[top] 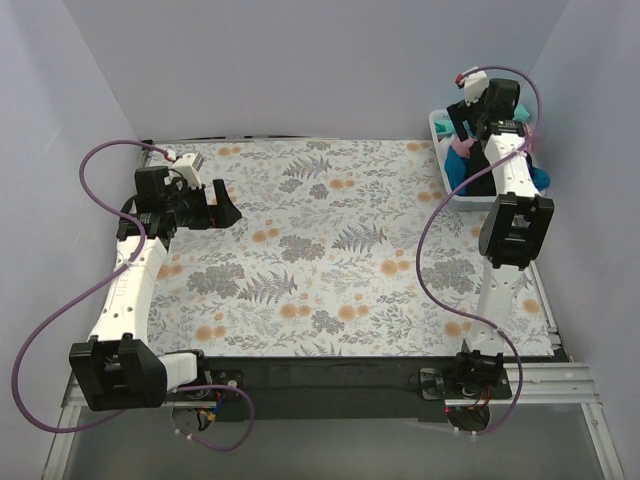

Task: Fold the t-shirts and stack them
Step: Grab the tshirt from the pile

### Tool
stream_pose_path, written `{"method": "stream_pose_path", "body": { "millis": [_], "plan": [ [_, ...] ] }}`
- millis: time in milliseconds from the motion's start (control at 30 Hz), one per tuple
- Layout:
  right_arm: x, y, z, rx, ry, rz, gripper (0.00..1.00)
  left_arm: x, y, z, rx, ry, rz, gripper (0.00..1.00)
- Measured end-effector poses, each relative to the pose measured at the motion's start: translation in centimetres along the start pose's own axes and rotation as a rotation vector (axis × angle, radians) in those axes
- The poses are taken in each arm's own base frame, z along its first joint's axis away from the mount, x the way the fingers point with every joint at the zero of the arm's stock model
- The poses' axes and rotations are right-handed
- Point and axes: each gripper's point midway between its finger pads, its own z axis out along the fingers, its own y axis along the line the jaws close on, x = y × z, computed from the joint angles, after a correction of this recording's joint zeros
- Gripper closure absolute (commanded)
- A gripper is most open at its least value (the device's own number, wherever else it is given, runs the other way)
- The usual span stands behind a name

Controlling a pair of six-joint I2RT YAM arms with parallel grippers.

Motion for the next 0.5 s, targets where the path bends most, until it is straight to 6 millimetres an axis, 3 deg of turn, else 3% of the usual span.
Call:
{"method": "stream_pose_path", "body": {
  "millis": [367,433,467,500],
  "plan": [
    [0.6,-1.5,5.5,0.145,-0.083,-0.03,0.02,0.2,0.2,0.1,-0.01,0.023,-0.007,0.05],
    [0.7,-1.8,6.2,0.172,-0.099,-0.037,0.12,-0.1,0.3,0.1,-0.017,0.022,-0.003,0.05],
    [0.7,-1.9,6.5,0.183,-0.106,-0.043,0.32,-0.2,0.4,0.0,-0.023,0.021,0.0,0.05],
    [0.8,-2.0,6.7,0.19,-0.109,-0.052,0.44,-0.4,0.5,0.0,-0.028,0.019,0.004,0.05]
  ]
}}
